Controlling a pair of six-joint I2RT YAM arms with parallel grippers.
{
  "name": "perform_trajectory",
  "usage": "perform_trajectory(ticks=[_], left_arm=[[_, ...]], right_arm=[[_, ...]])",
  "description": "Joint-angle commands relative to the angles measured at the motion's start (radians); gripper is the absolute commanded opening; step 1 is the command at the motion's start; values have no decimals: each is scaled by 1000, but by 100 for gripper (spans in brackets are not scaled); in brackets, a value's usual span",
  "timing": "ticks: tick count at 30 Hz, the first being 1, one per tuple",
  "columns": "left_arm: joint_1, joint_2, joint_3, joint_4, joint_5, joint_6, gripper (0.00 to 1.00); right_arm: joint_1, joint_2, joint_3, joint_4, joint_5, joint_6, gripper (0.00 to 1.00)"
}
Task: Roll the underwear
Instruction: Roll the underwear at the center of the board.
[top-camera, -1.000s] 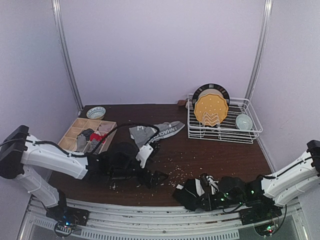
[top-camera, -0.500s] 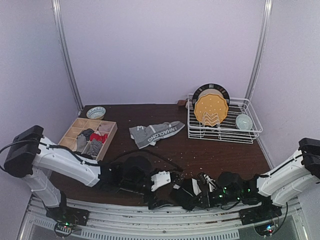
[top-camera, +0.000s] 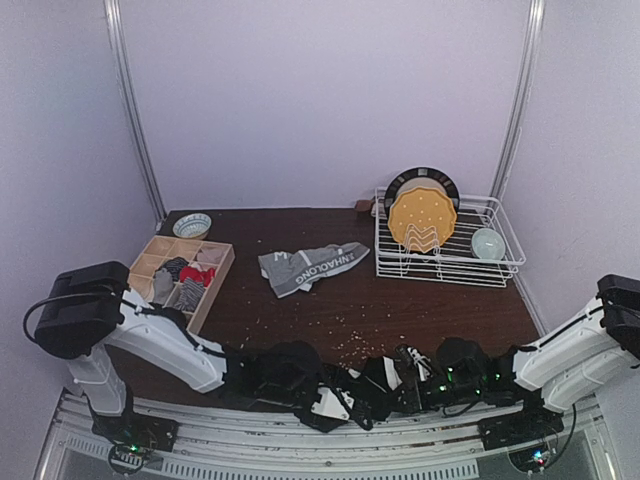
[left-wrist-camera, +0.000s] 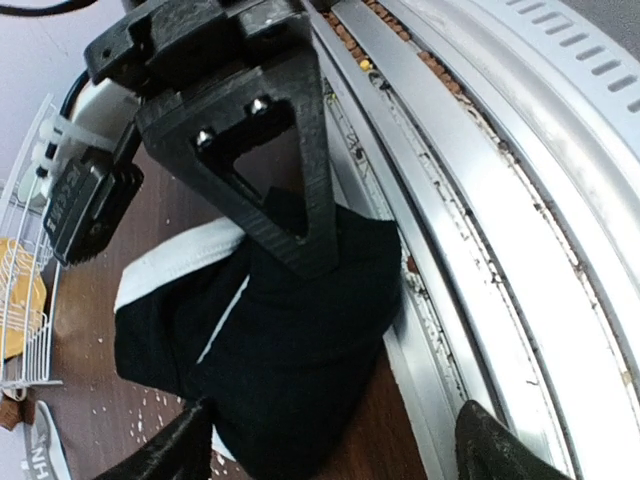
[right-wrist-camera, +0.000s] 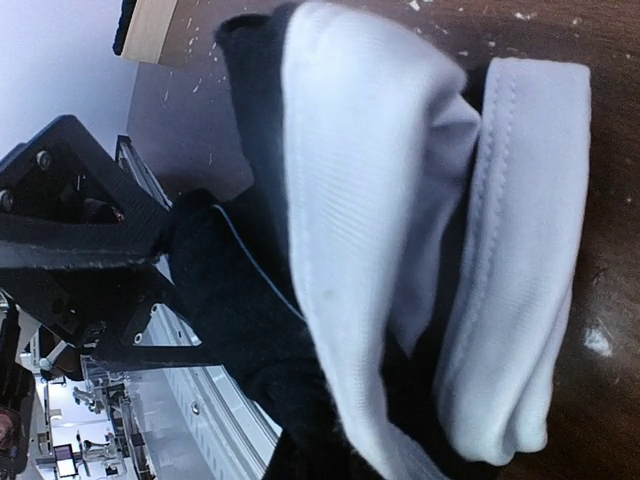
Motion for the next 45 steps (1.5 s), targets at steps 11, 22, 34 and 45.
perform_trajectory(ticks=[11, 22, 34, 45], left_arm=[[10, 90, 84, 48, -58, 147, 75], [43, 110, 118, -65, 43, 97, 49], [78, 141, 150, -151, 150, -46, 0], [107, 175, 236, -384, 300, -202, 0]], right_arm=[[-19, 66, 20, -53, -59, -20, 0], [-19, 36, 30, -86, -55, -30, 0], [-19, -71, 66, -179, -48, -100, 33], [-11, -455, 115, -597, 172, -249, 42]])
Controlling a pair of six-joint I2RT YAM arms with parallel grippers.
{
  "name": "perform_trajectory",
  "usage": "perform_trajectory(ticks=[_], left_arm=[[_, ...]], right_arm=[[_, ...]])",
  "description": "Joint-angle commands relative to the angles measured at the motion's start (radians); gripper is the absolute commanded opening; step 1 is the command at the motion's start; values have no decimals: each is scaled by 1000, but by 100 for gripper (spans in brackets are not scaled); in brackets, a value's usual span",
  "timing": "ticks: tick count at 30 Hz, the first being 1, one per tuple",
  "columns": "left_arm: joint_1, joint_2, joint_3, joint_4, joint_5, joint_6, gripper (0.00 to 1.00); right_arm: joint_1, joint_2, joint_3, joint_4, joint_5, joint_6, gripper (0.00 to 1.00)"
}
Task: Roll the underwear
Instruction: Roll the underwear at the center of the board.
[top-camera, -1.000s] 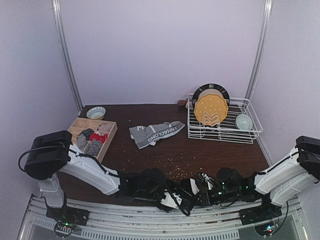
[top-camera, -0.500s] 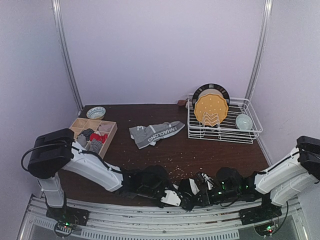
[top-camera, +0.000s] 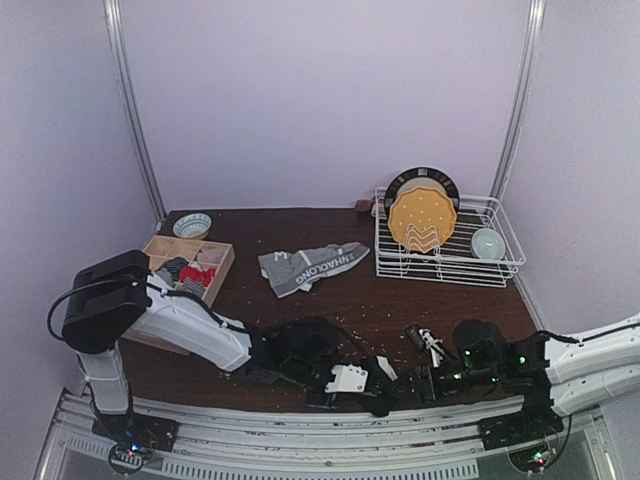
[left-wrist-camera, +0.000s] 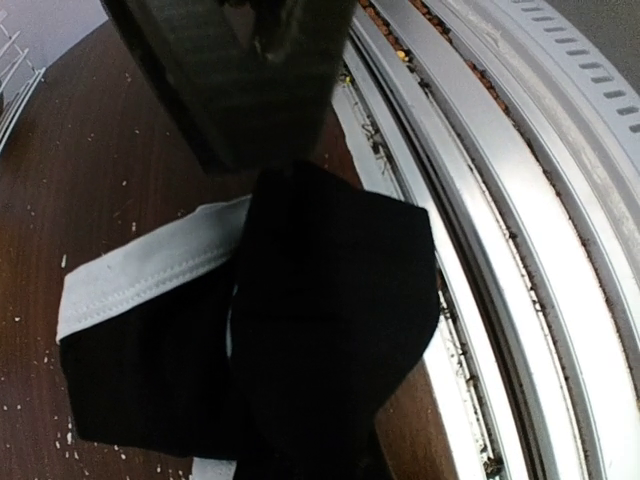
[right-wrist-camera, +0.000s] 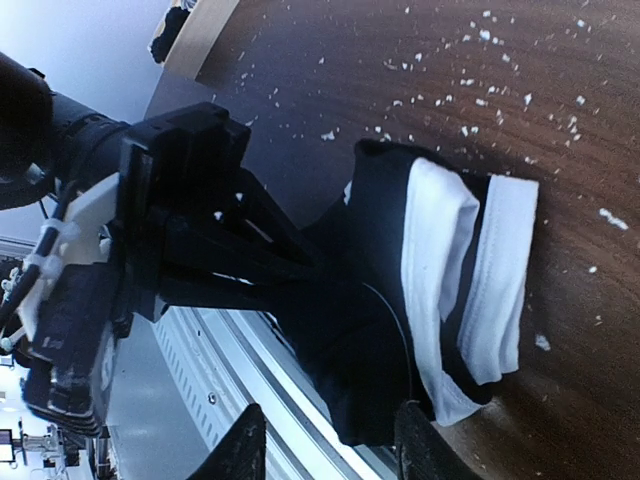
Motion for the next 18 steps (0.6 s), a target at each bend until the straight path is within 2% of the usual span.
perform_trajectory(ticks=[1, 8, 18], left_arm=[[7, 56, 59, -214, 110, -79, 0], [68, 121, 189, -429, 332, -137, 0], [128, 293, 429, -748, 531, -181, 0]], right_arm=[[11, -135, 13, -179, 139, -69, 42], [106, -237, 13, -223, 298, -131, 42], [262, -114, 69, -188, 446, -299, 41]])
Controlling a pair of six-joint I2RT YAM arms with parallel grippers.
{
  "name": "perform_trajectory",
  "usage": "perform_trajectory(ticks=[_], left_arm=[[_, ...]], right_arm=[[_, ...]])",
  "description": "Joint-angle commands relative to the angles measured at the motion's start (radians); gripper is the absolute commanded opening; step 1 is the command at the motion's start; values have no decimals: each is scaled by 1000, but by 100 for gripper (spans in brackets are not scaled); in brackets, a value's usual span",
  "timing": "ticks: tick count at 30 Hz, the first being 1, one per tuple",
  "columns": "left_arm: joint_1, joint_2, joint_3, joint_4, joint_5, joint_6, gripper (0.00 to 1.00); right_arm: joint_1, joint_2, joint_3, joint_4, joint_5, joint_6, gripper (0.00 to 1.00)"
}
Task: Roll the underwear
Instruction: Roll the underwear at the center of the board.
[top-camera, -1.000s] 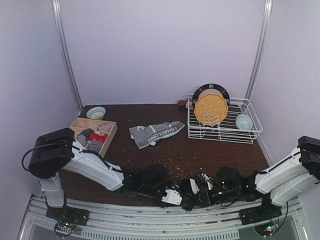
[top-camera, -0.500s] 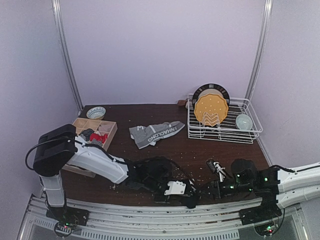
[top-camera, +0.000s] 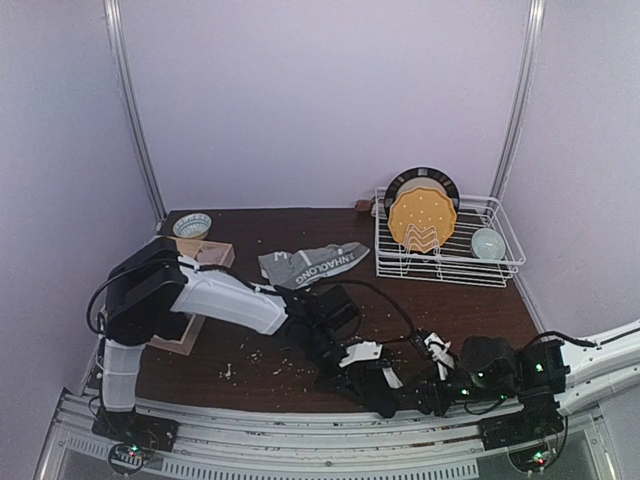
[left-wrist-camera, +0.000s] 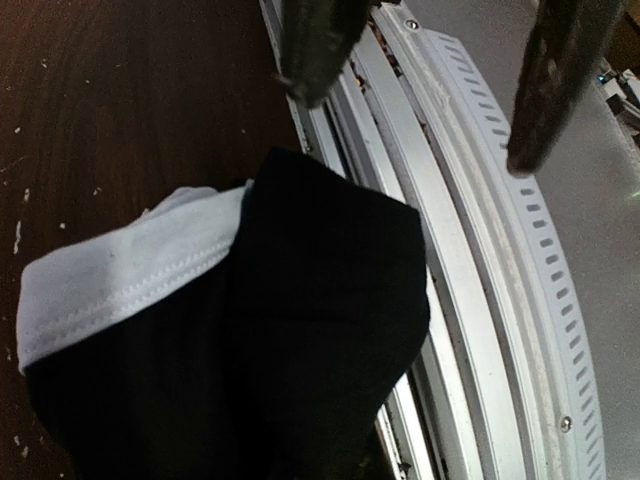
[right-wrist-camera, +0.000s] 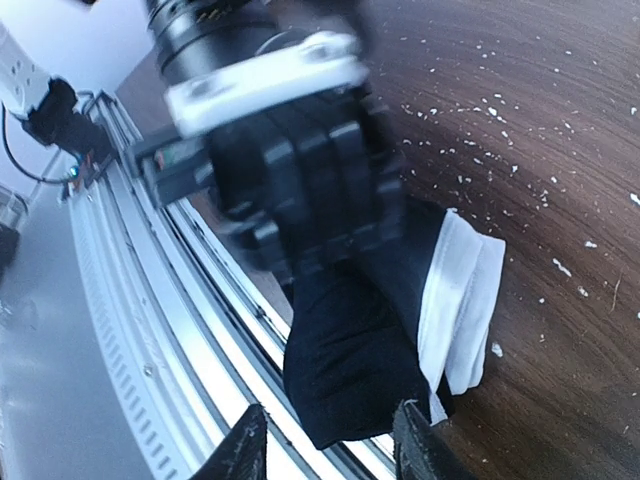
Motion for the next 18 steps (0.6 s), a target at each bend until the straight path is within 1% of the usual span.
perform_trajectory(ticks=[1, 4, 6, 10, 13, 16, 18], left_arm=[[8, 113, 65, -259, 109, -43, 0], [34, 171, 139, -344, 196, -44, 0], [47, 196, 177, -388, 219, -42, 0], [64, 204, 194, -412, 247, -46, 0], [73, 203, 195, -422, 259, -46, 0], [73, 200, 185, -415, 256, -45, 0], [74, 194, 168, -376, 237, -80, 0]], right_arm=[[40, 57, 41, 13, 102, -120, 41], [53, 103, 76, 19, 110, -169, 42], [60, 127, 91, 14, 128, -188, 42], [66, 136, 90, 26, 170, -198, 43], [62, 54, 37, 75, 226, -178, 46], [47, -61, 3, 50, 246, -158, 49], [41, -136, -6, 9, 261, -146, 51]])
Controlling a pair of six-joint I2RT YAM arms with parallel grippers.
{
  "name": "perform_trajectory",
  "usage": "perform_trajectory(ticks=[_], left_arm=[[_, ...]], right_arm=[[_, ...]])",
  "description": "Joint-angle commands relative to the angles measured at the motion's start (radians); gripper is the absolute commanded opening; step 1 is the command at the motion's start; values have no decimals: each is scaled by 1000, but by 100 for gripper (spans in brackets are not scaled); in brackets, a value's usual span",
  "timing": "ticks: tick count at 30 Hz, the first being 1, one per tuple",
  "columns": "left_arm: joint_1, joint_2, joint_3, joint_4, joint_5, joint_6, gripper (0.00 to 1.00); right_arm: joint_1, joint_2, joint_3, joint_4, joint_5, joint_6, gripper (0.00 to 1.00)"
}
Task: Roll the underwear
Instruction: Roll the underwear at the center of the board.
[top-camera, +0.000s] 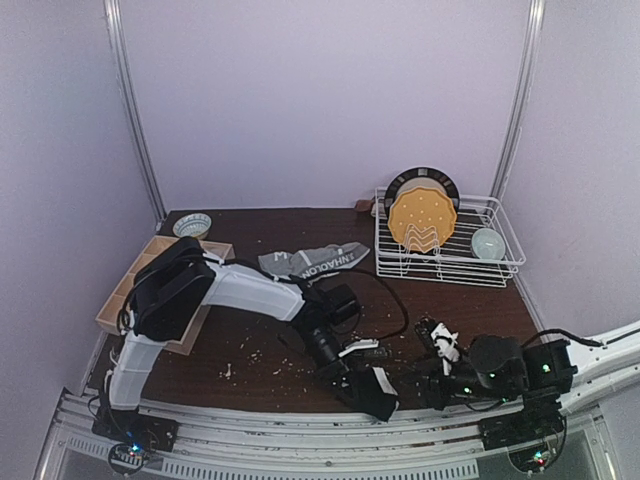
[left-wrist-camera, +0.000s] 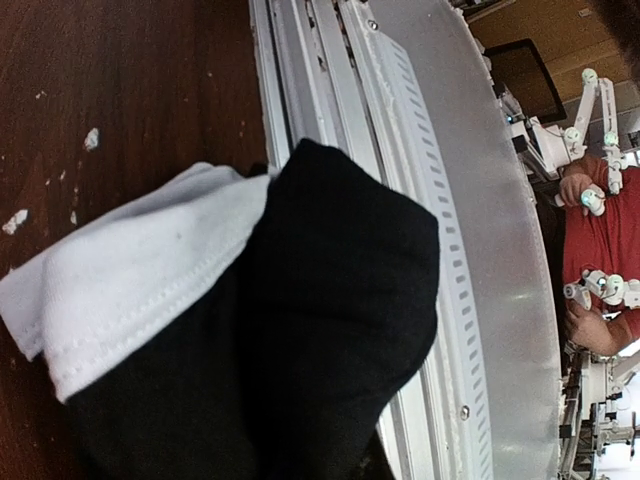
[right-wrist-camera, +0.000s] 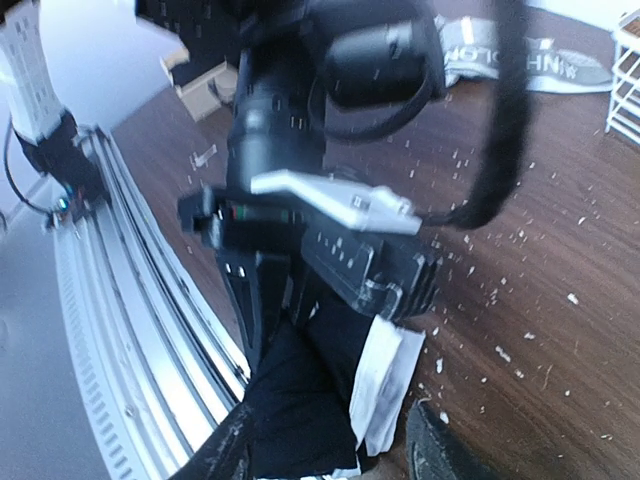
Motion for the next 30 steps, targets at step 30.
perform_trajectory(ticks=[30], left_arm=[[90, 132, 96, -173, -127, -191, 0]], right_arm=[[23, 481, 255, -73, -49, -173, 49]])
